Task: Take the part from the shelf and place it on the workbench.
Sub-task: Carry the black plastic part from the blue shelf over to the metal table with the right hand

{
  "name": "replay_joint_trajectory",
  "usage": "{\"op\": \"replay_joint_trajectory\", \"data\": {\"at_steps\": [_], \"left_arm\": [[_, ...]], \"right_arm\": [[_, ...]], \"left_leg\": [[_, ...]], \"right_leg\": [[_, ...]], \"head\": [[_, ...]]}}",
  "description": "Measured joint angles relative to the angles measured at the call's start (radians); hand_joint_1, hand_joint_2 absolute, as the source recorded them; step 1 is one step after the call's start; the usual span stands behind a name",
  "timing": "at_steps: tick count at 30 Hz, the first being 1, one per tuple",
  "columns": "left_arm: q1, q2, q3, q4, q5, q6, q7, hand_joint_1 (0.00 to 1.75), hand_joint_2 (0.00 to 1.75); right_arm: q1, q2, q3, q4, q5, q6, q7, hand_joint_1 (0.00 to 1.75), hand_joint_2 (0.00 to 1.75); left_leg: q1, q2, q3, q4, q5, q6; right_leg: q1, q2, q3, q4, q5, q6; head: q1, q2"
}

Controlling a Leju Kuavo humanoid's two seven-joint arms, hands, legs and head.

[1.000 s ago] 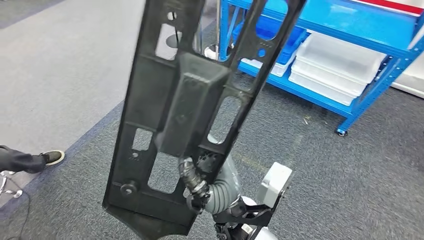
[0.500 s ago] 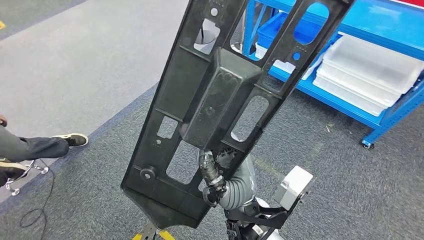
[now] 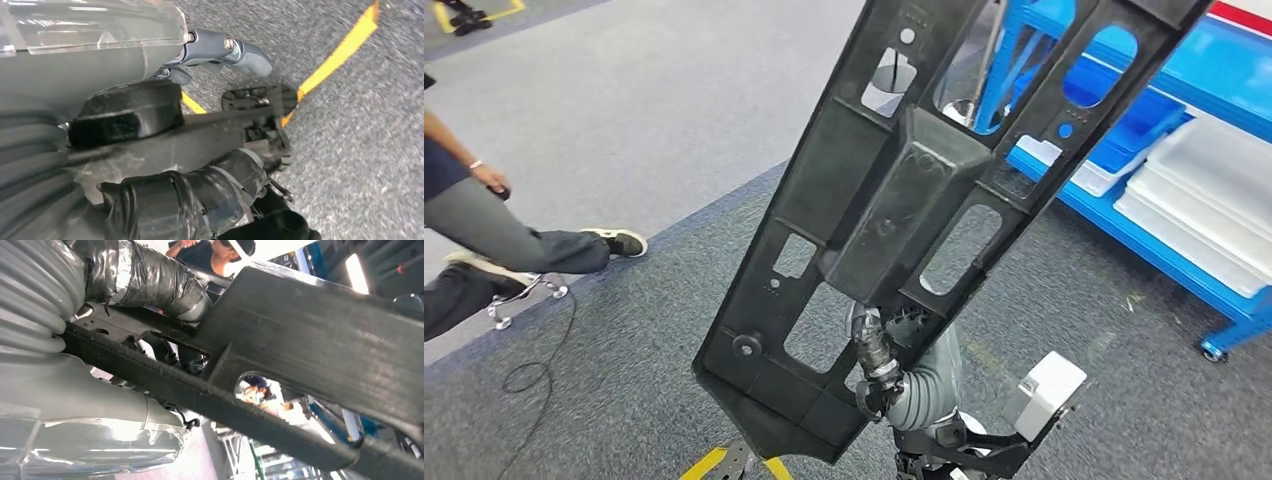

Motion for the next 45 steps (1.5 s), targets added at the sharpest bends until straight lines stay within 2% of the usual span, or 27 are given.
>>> {"op": "replay_joint_trajectory", "data": {"at_steps": [2, 3, 4, 6, 7, 9, 11, 13, 15, 17, 19, 20, 22, 24, 26, 28, 29, 30, 31, 33, 35, 37, 38, 40, 42, 44, 45], "left_arm": [[0.000, -0.001, -0.006, 0.000, -0.004, 0.001, 0.004, 0.00, 1.75], [-0.001, -0.002, -0.007, 0.000, -0.005, 0.002, 0.006, 0.00, 1.75], [-0.001, -0.002, -0.009, 0.000, -0.007, 0.004, 0.007, 0.00, 1.75], [0.001, -0.002, -0.014, 0.000, -0.009, 0.007, 0.009, 0.00, 1.75], [0.002, -0.003, -0.016, 0.000, -0.010, 0.009, 0.009, 0.00, 1.75], [0.002, -0.004, -0.021, 0.000, -0.011, 0.011, 0.011, 0.00, 1.75], [-0.001, -0.004, -0.024, 0.000, -0.011, 0.010, 0.014, 0.00, 1.75], [-0.003, -0.004, -0.025, 0.000, -0.011, 0.002, 0.014, 0.00, 1.75], [-0.002, -0.003, -0.025, 0.000, -0.011, -0.010, 0.014, 0.00, 1.75], [-0.002, -0.002, -0.025, 0.000, -0.009, -0.027, 0.013, 0.00, 1.75], [-0.003, -0.005, -0.025, 0.000, -0.004, -0.039, 0.006, 0.00, 1.75], [-0.004, -0.007, -0.025, 0.000, 0.000, -0.042, 0.000, 0.00, 1.75], [0.000, -0.012, -0.025, 0.000, 0.013, -0.042, -0.012, 0.00, 1.75], [0.002, -0.015, -0.026, 0.000, 0.034, -0.042, -0.021, 0.00, 1.75], [0.000, -0.016, -0.025, 0.000, 0.059, -0.041, -0.026, 0.00, 1.75], [-0.002, -0.017, -0.025, 0.000, 0.084, -0.037, -0.031, 0.00, 1.75], [-0.002, -0.017, -0.025, 0.000, 0.095, -0.034, -0.033, 0.00, 1.75], [-0.002, -0.018, -0.025, 0.000, 0.104, -0.031, -0.035, 0.00, 1.75], [-0.002, -0.018, -0.025, 0.000, 0.110, -0.028, -0.036, 0.00, 1.75], [-0.003, -0.019, -0.025, 0.000, 0.117, -0.024, -0.038, 0.00, 1.75], [-0.004, -0.019, -0.025, 0.000, 0.118, -0.022, -0.039, 0.00, 1.75], [-0.003, -0.019, -0.025, 0.000, 0.122, -0.016, -0.042, 0.00, 1.75], [-0.002, -0.019, -0.023, 0.000, 0.127, -0.009, -0.046, 0.00, 1.75], [-0.001, -0.021, -0.017, 0.000, 0.146, 0.015, -0.055, 0.00, 1.75], [-0.003, -0.025, -0.007, 0.000, 0.172, 0.048, -0.057, 0.00, 1.75], [-0.007, -0.032, 0.007, 0.000, 0.197, 0.087, -0.045, 0.00, 1.75], [-0.008, -0.036, 0.014, 0.000, 0.206, 0.105, -0.034, 0.00, 1.75]], "right_arm": [[0.002, -0.002, 0.000, -0.009, 0.005, -0.006, 0.001, 1.66, 1.75], [0.004, -0.004, 0.000, -0.013, 0.007, -0.010, 0.002, 1.66, 1.75], [0.006, -0.005, 0.000, -0.017, 0.009, -0.013, 0.002, 1.66, 1.75], [0.011, -0.007, -0.001, -0.023, 0.010, -0.018, 0.003, 1.66, 1.75], [0.011, -0.007, -0.001, -0.026, 0.010, -0.018, 0.003, 1.66, 1.75], [0.012, -0.008, -0.001, -0.032, 0.010, -0.018, 0.002, 1.66, 1.75], [0.012, -0.008, -0.001, -0.036, 0.010, -0.018, 0.002, 1.66, 1.75], [0.012, -0.009, -0.002, -0.036, 0.010, -0.018, 0.002, 1.66, 1.75], [0.011, -0.009, -0.002, -0.037, 0.010, -0.017, 0.002, 1.66, 1.75], [0.010, -0.009, -0.002, -0.039, 0.008, -0.013, 0.002, 1.66, 1.75], [0.007, -0.009, -0.002, -0.042, 0.002, -0.005, 0.003, 1.66, 1.75], [0.005, -0.009, -0.002, -0.042, -0.004, 0.001, 0.003, 1.66, 1.75], [-0.003, -0.008, -0.002, -0.041, -0.022, 0.018, 0.005, 1.66, 1.75], [-0.015, -0.005, -0.002, -0.035, -0.045, 0.050, 0.004, 1.66, 1.75], [-0.027, -0.001, -0.002, -0.023, -0.075, 0.097, 0.000, 1.66, 1.75], [-0.036, 0.006, -0.002, 0.000, -0.109, 0.140, -0.007, 1.66, 1.75], [-0.040, 0.010, -0.002, 0.015, -0.125, 0.156, -0.012, 1.66, 1.75], [-0.045, 0.015, -0.002, 0.029, -0.137, 0.168, -0.016, 1.66, 1.75], [-0.051, 0.020, -0.002, 0.042, -0.147, 0.177, -0.019, 1.66, 1.75], [-0.062, 0.030, -0.002, 0.059, -0.155, 0.187, -0.021, 1.66, 1.75], [-0.068, 0.038, -0.002, 0.075, -0.158, 0.192, -0.024, 1.66, 1.75], [-0.072, 0.046, -0.002, 0.089, -0.164, 0.198, -0.030, 1.66, 1.75], [-0.076, 0.052, -0.002, 0.097, -0.172, 0.207, -0.034, 1.66, 1.75], [-0.084, 0.066, -0.001, 0.110, -0.199, 0.237, -0.045, 1.66, 1.75], [-0.089, 0.078, 0.000, 0.128, -0.230, 0.280, -0.064, 1.66, 1.75], [-0.089, 0.090, 0.002, 0.156, -0.261, 0.315, -0.084, 1.66, 1.75], [-0.089, 0.095, 0.002, 0.171, -0.274, 0.326, -0.090, 1.66, 1.75]], "left_leg": [[0.002, -0.025, -0.006, 0.015, -0.007, -0.009], [0.003, -0.036, -0.012, 0.022, -0.009, -0.015], [0.003, -0.045, -0.018, 0.026, -0.010, -0.020], [0.005, -0.060, -0.025, 0.026, -0.007, -0.030], [0.005, -0.053, -0.028, 0.030, -0.009, -0.034], [0.004, -0.013, -0.052, 0.079, -0.038, -0.044], [0.006, 0.031, -0.108, 0.195, -0.092, -0.054], [0.009, 0.040, -0.153, 0.282, -0.115, -0.059], [0.008, 0.046, -0.130, 0.236, -0.072, -0.056], [0.001, 0.084, -0.062, 0.106, -0.016, -0.046], [-0.012, 0.119, -0.023, 0.029, -0.002, -0.034], [-0.017, 0.122, -0.021, 0.022, -0.006, -0.029], [-0.014, 0.098, -0.018, 0.012, -0.002, -0.021], [-0.006, 0.076, -0.004, -0.005, 0.004, -0.011], [-0.003, 0.055, 0.004, -0.014, 0.007, -0.001], [-0.003, 0.029, 0.004, -0.014, 0.007, 0.003], [-0.002, 0.014, 0.004, -0.013, 0.006, 0.003], [-0.001, -0.002, 0.004, -0.011, 0.005, 0.002], [0.001, -0.018, 0.005, -0.007, 0.004, 0.000], [0.003, -0.046, 0.000, 0.006, -0.004, -0.010], [0.004, -0.065, -0.009, 0.016, -0.009, -0.022], [0.007, -0.080, -0.017, 0.014, -0.008, -0.033], [0.007, -0.074, -0.019, 0.015, -0.009, -0.038], [0.004, -0.020, -0.037, 0.051, -0.029, -0.050], [0.005, 0.039, -0.092, 0.157, -0.082, -0.062], [0.009, 0.051, -0.152, 0.266, -0.118, -0.068], [0.010, 0.052, -0.162, 0.281, -0.113, -0.068]], "right_leg": [[-0.006, 0.034, 0.054, -0.120, 0.051, 0.001], [-0.008, 0.049, 0.072, -0.158, 0.062, -0.002], [-0.008, 0.059, 0.079, -0.174, 0.061, -0.005], [-0.006, 0.047, 0.081, -0.177, 0.063, -0.018], [-0.006, 0.039, 0.083, -0.179, 0.065, -0.024], [-0.009, 0.019, 0.087, -0.186, 0.067, -0.034], [-0.008, -0.005, 0.090, -0.188, 0.065, -0.041], [-0.007, -0.029, 0.091, -0.188, 0.062, -0.043], [-0.006, -0.052, 0.096, -0.188, 0.057, -0.043], [-0.004, -0.073, 0.105, -0.189, 0.051, -0.039], [0.001, -0.091, 0.111, -0.192, 0.046, -0.032], [0.004, -0.101, 0.113, -0.195, 0.046, -0.027], [0.006, -0.115, 0.119, -0.198, 0.042, -0.017], [0.007, -0.081, 0.110, -0.169, 0.022, -0.007], [0.007, -0.024, 0.057, -0.066, -0.027, -0.005], [0.006, -0.004, -0.012, 0.053, -0.066, -0.005], [0.005, -0.002, -0.030, 0.076, -0.061, -0.005], [0.003, -0.001, -0.028, 0.059, -0.036, -0.006], [0.000, 0.003, -0.009, 0.006, 0.005, -0.006], [-0.007, 0.039, 0.047, -0.127, 0.068, -0.007], [-0.008, 0.064, 0.073, -0.185, 0.080, -0.011], [-0.005, 0.054, 0.076, -0.189, 0.078, -0.020], [-0.007, 0.045, 0.079, -0.192, 0.079, -0.026], [-0.012, 0.025, 0.087, -0.201, 0.080, -0.036], [-0.011, 0.001, 0.094, -0.205, 0.076, -0.041], [-0.010, -0.029, 0.098, -0.204, 0.070, -0.043], [-0.010, -0.042, 0.101, -0.204, 0.067, -0.042]], "head": [[0.001, 0.000], [0.001, 0.000], [0.002, 0.000], [0.001, 0.000], [0.001, 0.000], [-0.005, 0.000], [-0.011, 0.000], [-0.012, 0.000], [-0.012, 0.000], [-0.012, 0.000], [-0.010, 0.000], [-0.010, 0.000], [-0.009, 0.000], [-0.005, 0.000], [0.000, 0.000], [0.003, 0.000], [0.003, 0.000], [0.003, 0.000], [0.004, 0.000], [0.004, 0.000], [0.005, 0.000], [0.005, 0.000], [0.005, 0.000], [-0.001, 0.000], [-0.008, 0.000], [-0.008, 0.000], [-0.009, 0.000]]}}
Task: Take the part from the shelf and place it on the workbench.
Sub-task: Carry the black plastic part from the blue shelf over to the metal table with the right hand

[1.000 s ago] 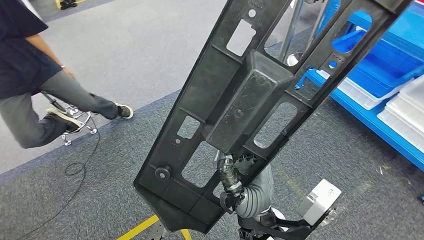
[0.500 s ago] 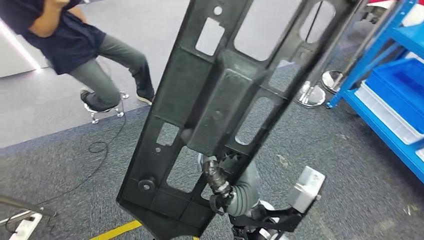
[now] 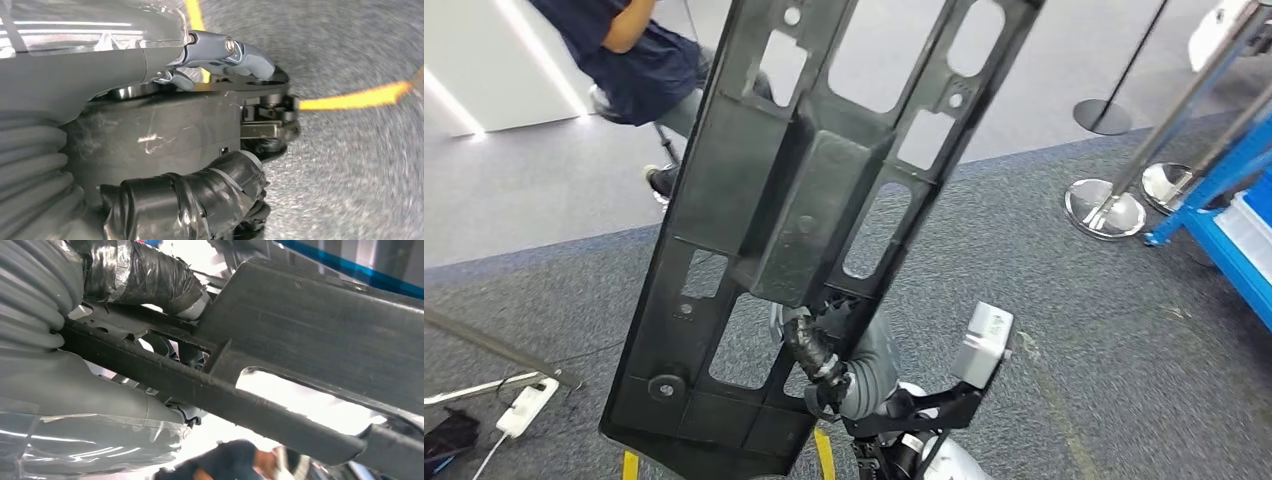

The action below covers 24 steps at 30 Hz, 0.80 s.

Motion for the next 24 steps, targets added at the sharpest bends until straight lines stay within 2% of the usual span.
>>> {"op": "replay_joint_trajectory", "data": {"at_steps": [1, 2, 4, 6, 8, 9, 10, 11, 12, 13, 14, 15, 16, 17, 18, 19, 20, 21, 23, 24], "left_arm": [[-0.001, -0.002, 0.007, 0.000, 0.009, 0.016, 0.015, 0.00, 1.75], [-0.002, -0.003, 0.014, 0.000, 0.017, 0.029, 0.030, 0.00, 1.75], [-0.001, -0.003, 0.025, 0.000, 0.028, 0.043, 0.054, 0.00, 1.75], [-0.002, -0.004, 0.038, 0.000, 0.032, 0.049, 0.066, 0.00, 1.75], [-0.002, -0.006, 0.050, 0.000, 0.021, 0.049, 0.066, 0.00, 1.75], [-0.001, -0.007, 0.053, 0.000, 0.010, 0.047, 0.064, 0.00, 1.75], [0.001, -0.008, 0.054, 0.000, -0.004, 0.044, 0.060, 0.00, 1.75], [0.001, -0.009, 0.054, 0.000, -0.016, 0.039, 0.057, 0.00, 1.75], [0.002, -0.009, 0.054, 0.000, -0.026, 0.034, 0.055, 0.00, 1.75], [0.002, -0.009, 0.054, 0.000, -0.033, 0.030, 0.053, 0.00, 1.75], [0.002, -0.009, 0.054, 0.000, -0.036, 0.027, 0.053, 0.00, 1.75], [0.002, -0.008, 0.054, 0.000, -0.038, 0.026, 0.052, 0.00, 1.75], [0.002, -0.008, 0.054, 0.000, -0.039, 0.025, 0.052, 0.00, 1.75], [0.002, -0.008, 0.054, 0.000, -0.039, 0.024, 0.052, 0.00, 1.75], [0.002, -0.008, 0.054, 0.000, -0.039, 0.024, 0.052, 0.00, 1.75], [0.001, -0.007, 0.054, 0.000, -0.039, 0.023, 0.052, 0.00, 1.75], [0.001, -0.007, 0.054, 0.000, -0.039, 0.023, 0.052, 0.00, 1.75], [0.002, -0.006, 0.054, 0.000, -0.039, 0.023, 0.052, 0.00, 1.75], [0.007, -0.004, 0.055, 0.000, -0.039, 0.023, 0.052, 0.00, 1.75], [0.009, -0.002, 0.055, 0.000, -0.039, 0.024, 0.052, 0.00, 1.75]], "right_arm": [[0.000, 0.006, 0.000, 0.013, -0.011, 0.006, -0.006, 1.66, 1.75], [0.001, 0.011, 0.000, 0.022, -0.020, 0.009, -0.011, 1.66, 1.75], [0.001, 0.020, 0.000, 0.035, -0.030, 0.004, -0.020, 1.66, 1.75], [0.005, 0.025, 0.000, 0.045, -0.036, -0.019, -0.028, 1.66, 1.75], [0.011, 0.025, 0.000, 0.053, -0.042, -0.049, -0.033, 1.66, 1.75], [0.013, 0.024, 0.000, 0.055, -0.044, -0.059, -0.033, 1.66, 1.75], [0.014, 0.023, 0.000, 0.056, -0.045, -0.067, -0.034, 1.66, 1.75], [0.015, 0.022, 0.000, 0.056, -0.045, -0.073, -0.034, 1.66, 1.75], [0.017, 0.020, 0.000, 0.056, -0.045, -0.078, -0.034, 1.66, 1.75], [0.020, 0.017, 0.000, 0.057, -0.045, -0.082, -0.034, 1.66, 1.75], [0.023, 0.014, 0.000, 0.059, -0.045, -0.086, -0.034, 1.66, 1.75], [0.026, 0.011, 0.000, 0.060, -0.045, -0.088, -0.033, 1.66, 1.75], [0.028, 0.008, 0.000, 0.061, -0.045, -0.089, -0.033, 1.66, 1.75], [0.029, 0.006, 0.000, 0.061, -0.045, -0.089, -0.033, 1.66, 1.75], [0.029, 0.005, 0.000, 0.061, -0.045, -0.089, -0.033, 1.66, 1.75], [0.029, 0.004, 0.000, 0.062, -0.045, -0.089, -0.033, 1.66, 1.75], [0.029, 0.003, 0.000, 0.063, -0.045, -0.089, -0.033, 1.66, 1.75], [0.029, 0.002, 0.000, 0.063, -0.044, -0.090, -0.033, 1.66, 1.75], [0.028, 0.002, 0.000, 0.064, -0.044, -0.090, -0.033, 1.66, 1.75], [0.028, 0.002, 0.000, 0.064, -0.044, -0.090, -0.033, 1.66, 1.75]], "left_leg": [[0.000, 0.002, 0.012, -0.025, 0.025, 0.001], [0.000, 0.008, 0.042, -0.084, 0.061, 0.005], [-0.008, 0.039, 0.111, -0.215, 0.114, 0.017], [-0.018, 0.055, 0.138, -0.267, 0.121, 0.029], [-0.016, 0.035, 0.139, -0.272, 0.122, 0.039], [-0.013, 0.025, 0.143, -0.277, 0.123, 0.044], [-0.009, 0.017, 0.147, -0.282, 0.123, 0.050], [-0.006, 0.010, 0.151, -0.285, 0.123, 0.055], [-0.006, 0.002, 0.153, -0.285, 0.122, 0.060], [-0.006, -0.008, 0.154, -0.285, 0.121, 0.063], [-0.007, -0.020, 0.155, -0.284, 0.119, 0.065], [-0.008, -0.034, 0.156, -0.282, 0.117, 0.066], [-0.008, -0.049, 0.158, -0.280, 0.114, 0.065], [-0.008, -0.063, 0.160, -0.276, 0.111, 0.064], [-0.007, -0.076, 0.161, -0.272, 0.106, 0.062], [-0.008, -0.088, 0.160, -0.266, 0.102, 0.059], [-0.007, -0.099, 0.156, -0.261, 0.099, 0.054], [-0.005, -0.108, 0.152, -0.260, 0.098, 0.049], [-0.001, -0.123, 0.148, -0.261, 0.097, 0.037], [-0.002, -0.114, 0.145, -0.256, 0.093, 0.031]], "right_leg": [[0.000, -0.013, 0.005, 0.000, -0.004, 0.001], [0.001, -0.024, 0.012, 0.000, -0.009, 0.002], [0.006, -0.041, 0.025, -0.001, -0.019, 0.008], [0.011, -0.057, 0.032, -0.004, -0.026, 0.017], [0.014, -0.072, 0.038, -0.008, -0.032, 0.028], [0.014, -0.062, 0.038, -0.003, -0.039, 0.033], [0.013, -0.041, 0.030, 0.019, -0.054, 0.036], [0.010, -0.013, 0.007, 0.065, -0.077, 0.039], [0.009, 0.014, -0.028, 0.131, -0.105, 0.040], [0.009, 0.028, -0.070, 0.203, -0.129, 0.040], [0.010, 0.035, -0.106, 0.258, -0.138, 0.041], [0.010, 0.037, -0.127, 0.278, -0.127, 0.040], [0.010, 0.040, -0.130, 0.260, -0.096, 0.039], [0.009, 0.046, -0.114, 0.206, -0.052, 0.036], [0.009, 0.063, -0.093, 0.140, -0.012, 0.032], [0.007, 0.084, -0.070, 0.080, 0.015, 0.030], [0.006, 0.101, -0.054, 0.040, 0.028, 0.028], [0.006, 0.113, -0.047, 0.022, 0.028, 0.027], [0.006, 0.100, -0.039, 0.013, 0.027, 0.021], [0.004, 0.090, -0.034, 0.008, 0.028, 0.016]], "head": [[0.000, 0.000], [0.000, 0.000], [0.000, 0.000], [0.001, 0.000], [0.002, 0.000], [0.002, 0.000], [0.003, 0.000], [0.005, 0.000], [0.007, 0.000], [0.008, 0.000], [0.008, 0.000], [0.008, 0.000], [0.008, 0.000], [0.008, 0.000], [0.009, 0.000], [0.009, 0.000], [0.009, 0.000], [0.009, 0.000], [0.009, 0.000], [0.008, 0.000]]}}
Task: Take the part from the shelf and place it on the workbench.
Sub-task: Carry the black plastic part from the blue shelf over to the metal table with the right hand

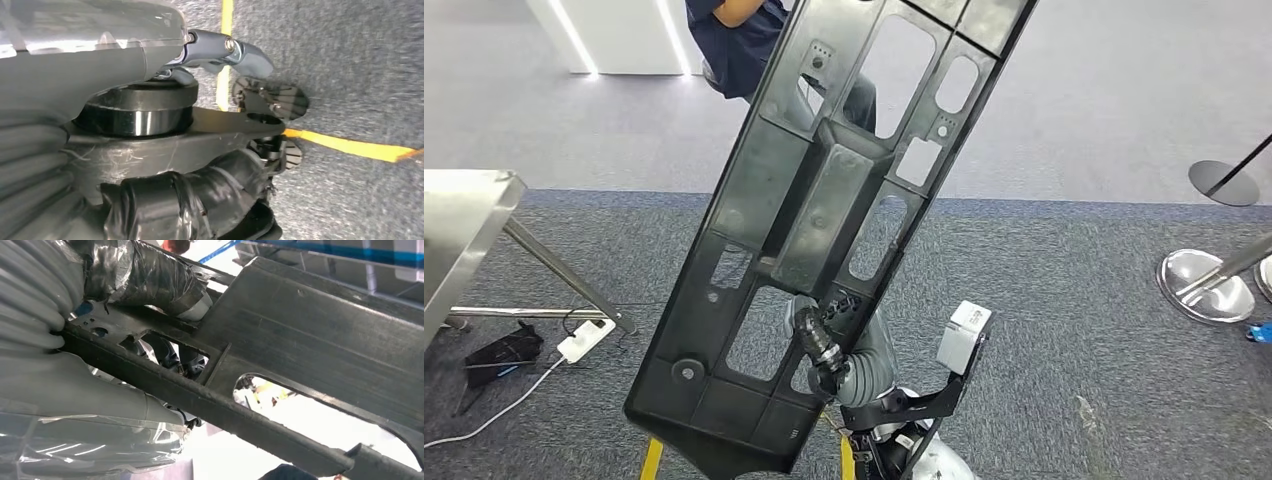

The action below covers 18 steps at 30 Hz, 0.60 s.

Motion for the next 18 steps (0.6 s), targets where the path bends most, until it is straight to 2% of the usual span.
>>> {"op": "replay_joint_trajectory", "data": {"at_steps": [1, 3, 5, 6, 7, 8, 10, 12, 14, 15, 16, 18], "left_arm": [[0.000, 0.001, 0.000, 0.000, 0.000, 0.000, 0.000, 0.00, 1.75], [-0.003, 0.003, 0.000, 0.000, -0.001, 0.000, 0.000, 0.00, 1.75], [-0.006, 0.005, 0.000, 0.000, -0.005, -0.002, -0.003, 0.00, 1.75], [-0.006, 0.006, 0.000, 0.000, -0.008, -0.006, -0.005, 0.00, 1.75], [-0.006, 0.008, 0.000, 0.000, -0.013, -0.010, -0.008, 0.00, 1.75], [-0.005, 0.010, 0.000, 0.000, -0.020, -0.016, -0.010, 0.00, 1.75], [-0.002, 0.014, -0.001, 0.000, -0.036, -0.029, -0.013, 0.00, 1.75], [-0.002, 0.017, -0.002, 0.000, -0.046, -0.038, -0.013, 0.00, 1.75], [0.000, 0.017, -0.002, 0.000, -0.049, -0.040, -0.009, 0.00, 1.75], [0.002, 0.017, -0.002, 0.000, -0.048, -0.040, -0.003, 0.00, 1.75], [0.002, 0.017, -0.002, 0.000, -0.047, -0.039, 0.006, 0.00, 1.75], [-0.002, 0.015, -0.002, 0.000, -0.045, -0.038, 0.040, 0.00, 1.75]], "right_arm": [[0.000, 0.001, 0.000, 0.000, 0.000, 0.000, 0.000, 1.66, 1.75], [0.000, 0.001, 0.000, 0.000, 0.002, -0.001, 0.000, 1.66, 1.75], [0.002, 0.001, 0.000, 0.000, 0.008, -0.008, 0.000, 1.66, 1.75], [0.003, 0.000, 0.000, 0.000, 0.014, -0.015, 0.001, 1.66, 1.75], [0.003, 0.000, 0.000, 0.000, 0.020, -0.024, 0.002, 1.66, 1.75], [0.004, 0.000, 0.000, -0.002, 0.026, -0.034, 0.004, 1.66, 1.75], [0.007, -0.001, 0.000, -0.008, 0.036, -0.052, 0.008, 1.66, 1.75], [0.012, -0.001, 0.000, -0.015, 0.040, -0.063, 0.011, 1.66, 1.75], [0.015, -0.002, 0.000, -0.022, 0.040, -0.069, 0.014, 1.66, 1.75], [0.017, -0.003, 0.000, -0.026, 0.039, -0.071, 0.016, 1.66, 1.75], [0.017, -0.004, 0.000, -0.030, 0.038, -0.072, 0.017, 1.66, 1.75], [0.017, -0.005, 0.000, -0.037, 0.039, -0.075, 0.023, 1.66, 1.75]], "left_leg": [[-0.001, 0.018, -0.008, 0.018, -0.011, -0.006], [-0.001, 0.070, -0.053, 0.109, -0.052, -0.020], [0.004, 0.096, -0.116, 0.223, -0.090, -0.030], [0.006, 0.102, -0.132, 0.248, -0.089, -0.033], [0.008, 0.107, -0.129, 0.236, -0.070, -0.035], [0.009, 0.113, -0.105, 0.188, -0.038, -0.034], [0.003, 0.149, -0.037, 0.053, 0.019, -0.029], [-0.005, 0.172, -0.004, -0.013, 0.033, -0.016], [-0.007, 0.155, -0.004, -0.017, 0.031, -0.002], [-0.005, 0.145, -0.001, -0.021, 0.032, 0.003], [-0.002, 0.135, 0.003, -0.025, 0.033, 0.010], [0.001, 0.118, 0.008, -0.031, 0.036, 0.024]], "right_leg": [[-0.003, -0.011, 0.006, -0.006, 0.000, -0.005], [-0.004, -0.036, 0.017, -0.011, -0.003, -0.012], [-0.004, -0.063, 0.022, -0.011, -0.009, -0.015], [-0.004, -0.075, 0.025, -0.011, -0.012, -0.015], [-0.005, -0.087, 0.028, -0.011, -0.015, -0.014], [-0.005, -0.097, 0.034, -0.011, -0.018, -0.012], [-0.003, -0.115, 0.045, -0.011, -0.027, -0.005], [0.003, -0.129, 0.051, -0.012, -0.033, 0.004], [0.006, -0.144, 0.057, -0.017, -0.036, 0.014], [0.005, -0.141, 0.060, -0.015, -0.041, 0.021], [0.004, -0.127, 0.056, -0.001, -0.053, 0.026], [0.002, -0.081, 0.015, 0.090, -0.103, 0.031]], "head": [[-0.004, 0.000], [-0.012, 0.000], [-0.014, 0.000], [-0.014, 0.000], [-0.014, 0.000], [-0.014, 0.000], [-0.015, 0.000], [-0.014, 0.000], [-0.013, 0.000], [-0.013, 0.000], [-0.011, 0.000], [-0.004, 0.000]]}}
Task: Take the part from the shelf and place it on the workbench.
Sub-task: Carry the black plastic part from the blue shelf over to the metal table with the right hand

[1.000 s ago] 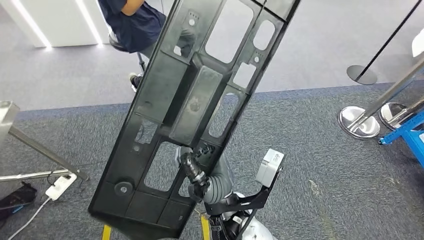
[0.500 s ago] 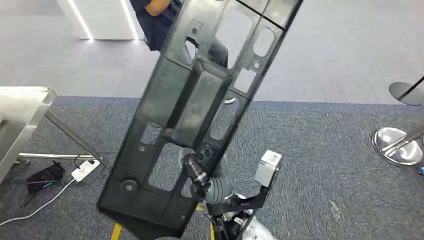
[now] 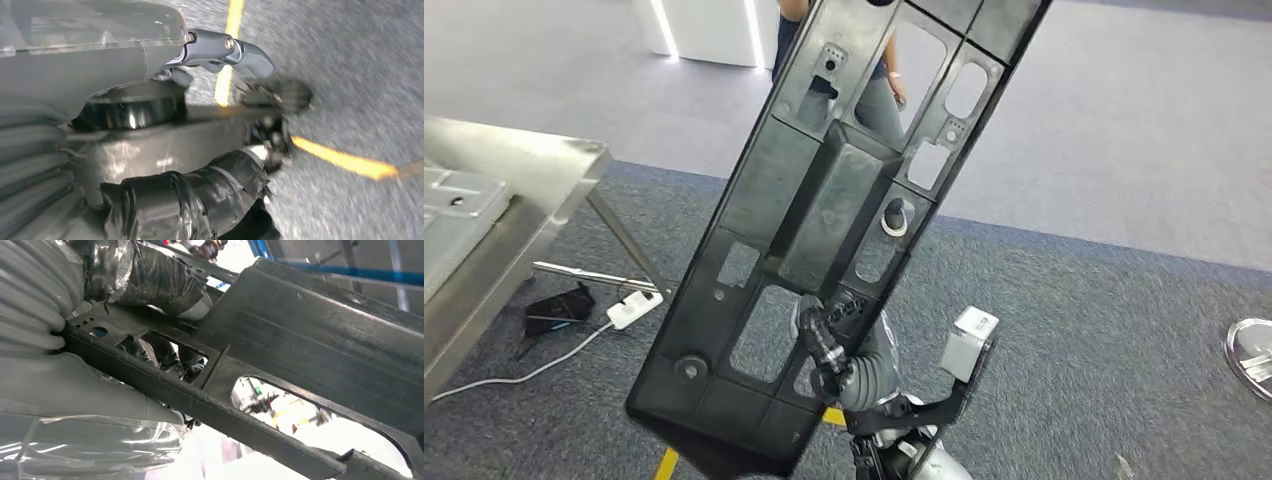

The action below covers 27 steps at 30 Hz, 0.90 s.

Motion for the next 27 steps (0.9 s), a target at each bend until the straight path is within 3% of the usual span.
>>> {"op": "replay_joint_trajectory", "data": {"at_steps": [2, 3, 4, 6, 8, 10, 11, 12, 14, 16, 18, 19, 20, 22, 24, 25, 27], "left_arm": [[-0.005, -0.002, 0.000, 0.000, -0.003, -0.006, 0.049, 0.00, 1.75], [-0.007, -0.003, -0.001, 0.000, -0.005, -0.011, 0.072, 0.00, 1.75], [-0.010, -0.003, -0.001, 0.000, -0.008, -0.017, 0.091, 0.00, 1.75], [-0.012, -0.004, -0.003, 0.000, -0.017, -0.023, 0.103, 0.00, 1.75], [-0.012, -0.004, -0.007, 0.000, -0.030, -0.023, 0.085, 0.00, 1.75], [-0.009, -0.003, -0.016, 0.000, -0.044, -0.022, 0.047, 0.00, 1.75], [-0.006, -0.003, -0.021, 0.000, -0.051, -0.021, 0.020, 0.00, 1.75], [-0.002, -0.002, -0.025, 0.000, -0.055, -0.020, -0.011, 0.00, 1.75], [0.005, 0.000, -0.030, 0.000, -0.058, -0.022, -0.079, 0.00, 1.75], [0.004, 0.000, -0.034, 0.000, -0.061, -0.029, -0.131, 0.00, 1.75], [0.002, 0.000, -0.040, 0.000, -0.065, -0.038, -0.145, 0.00, 1.75], [0.002, 0.000, -0.043, 0.000, -0.064, -0.043, -0.138, 0.00, 1.75], [0.003, 0.001, -0.046, 0.000, -0.059, -0.048, -0.128, 0.00, 1.75], [0.003, 0.005, -0.049, 0.000, -0.042, -0.060, -0.101, 0.00, 1.75], [-0.001, 0.013, -0.049, 0.000, -0.029, -0.073, -0.062, 0.00, 1.75], [-0.003, 0.016, -0.049, 0.000, -0.028, -0.077, -0.035, 0.00, 1.75], [-0.006, 0.022, -0.050, 0.000, -0.032, -0.082, 0.018, 0.00, 1.75]], "right_arm": [[0.001, -0.003, 0.000, -0.002, 0.003, -0.010, 0.010, 1.66, 1.75], [0.002, -0.005, 0.000, -0.002, 0.004, -0.019, 0.014, 1.66, 1.75], [0.002, -0.007, 0.000, -0.003, 0.005, -0.029, 0.017, 1.66, 1.75], [0.002, -0.013, 0.000, -0.008, 0.007, -0.055, 0.019, 1.66, 1.75], [0.005, -0.022, -0.002, -0.019, 0.011, -0.086, 0.020, 1.66, 1.75], [0.015, -0.036, -0.008, -0.036, 0.020, -0.116, 0.021, 1.66, 1.75], [0.022, -0.042, -0.013, -0.047, 0.027, -0.131, 0.024, 1.66, 1.75], [0.027, -0.048, -0.018, -0.057, 0.034, -0.146, 0.028, 1.66, 1.75], [0.042, -0.058, -0.030, -0.082, 0.052, -0.175, 0.033, 1.66, 1.75], [0.061, -0.070, -0.044, -0.108, 0.075, -0.195, 0.033, 1.66, 1.75], [0.081, -0.083, -0.061, -0.131, 0.103, -0.202, 0.037, 1.66, 1.75], [0.091, -0.087, -0.070, -0.141, 0.118, -0.203, 0.043, 1.66, 1.75], [0.098, -0.090, -0.077, -0.152, 0.130, -0.202, 0.051, 1.66, 1.75], [0.104, -0.093, -0.086, -0.173, 0.143, -0.198, 0.068, 1.66, 1.75], [0.103, -0.094, -0.088, -0.185, 0.145, -0.197, 0.081, 1.66, 1.75], [0.103, -0.094, -0.088, -0.188, 0.146, -0.198, 0.085, 1.66, 1.75], [0.106, -0.094, -0.092, -0.194, 0.149, -0.200, 0.090, 1.66, 1.75]], "left_leg": [[-0.002, -0.021, 0.000, 0.000, -0.001, 0.007], [-0.003, -0.035, 0.000, 0.001, -0.001, 0.008], [-0.003, -0.049, 0.000, 0.003, -0.002, 0.008], [-0.003, -0.076, 0.001, 0.009, -0.005, 0.005], [-0.005, -0.101, -0.004, 0.020, -0.010, -0.001], [-0.003, -0.119, -0.011, 0.024, -0.011, -0.012], [-0.002, -0.127, -0.013, 0.023, -0.010, -0.019], [-0.001, -0.122, -0.015, 0.022, -0.010, -0.024], [-0.003, -0.074, -0.032, 0.058, -0.032, -0.036], [0.000, -0.021, -0.083, 0.165, -0.084, -0.046], [0.007, -0.009, -0.140, 0.271, -0.118, -0.054], [0.009, -0.007, -0.148, 0.282, -0.110, -0.057], [0.010, -0.003, -0.134, 0.253, -0.085, -0.057], [0.007, 0.031, -0.065, 0.121, -0.023, -0.053], [-0.001, 0.064, -0.018, 0.030, 0.002, -0.039], [-0.006, 0.067, -0.015, 0.020, -0.001, -0.032], [-0.005, 0.042, -0.015, 0.015, 0.002, -0.018]], "right_leg": [[0.001, 0.025, -0.070, 0.131, -0.050, 0.000], [0.002, 0.028, -0.095, 0.170, -0.054, 0.000], [0.002, 0.030, -0.102, 0.173, -0.039, -0.001], [0.000, 0.042, -0.065, 0.070, 0.034, -0.005], [-0.002, 0.079, -0.017, -0.047, 0.082, -0.009], [-0.001, 0.097, -0.002, -0.082, 0.083, -0.013], [-0.001, 0.088, 0.001, -0.086, 0.085, -0.018], [-0.001, 0.079, 0.005, -0.090, 0.088, -0.024], [-0.005, 0.060, 0.016, -0.102, 0.092, -0.036], [-0.005, 0.036, 0.023, -0.106, 0.090, -0.043], [-0.004, 0.011, 0.026, -0.105, 0.085, -0.045], [-0.004, -0.002, 0.029, -0.105, 0.082, -0.044], [-0.004, -0.012, 0.032, -0.104, 0.079, -0.043], [-0.003, -0.031, 0.042, -0.104, 0.071, -0.038], [0.003, -0.046, 0.049, -0.104, 0.064, -0.029], [0.006, -0.053, 0.052, -0.106, 0.062, -0.023], [0.007, -0.068, 0.057, -0.109, 0.057, -0.011]], "head": [[0.005, 0.000], [0.005, 0.000], [0.006, 0.000], [0.006, 0.000], [0.005, 0.000], [0.005, 0.000], [0.005, 0.000], [0.006, 0.000], [-0.003, 0.000], [-0.012, 0.000], [-0.012, 0.000], [-0.012, 0.000], [-0.012, 0.000], [-0.012, 0.000], [-0.011, 0.000], [-0.011, 0.000], [-0.011, 0.000]]}}
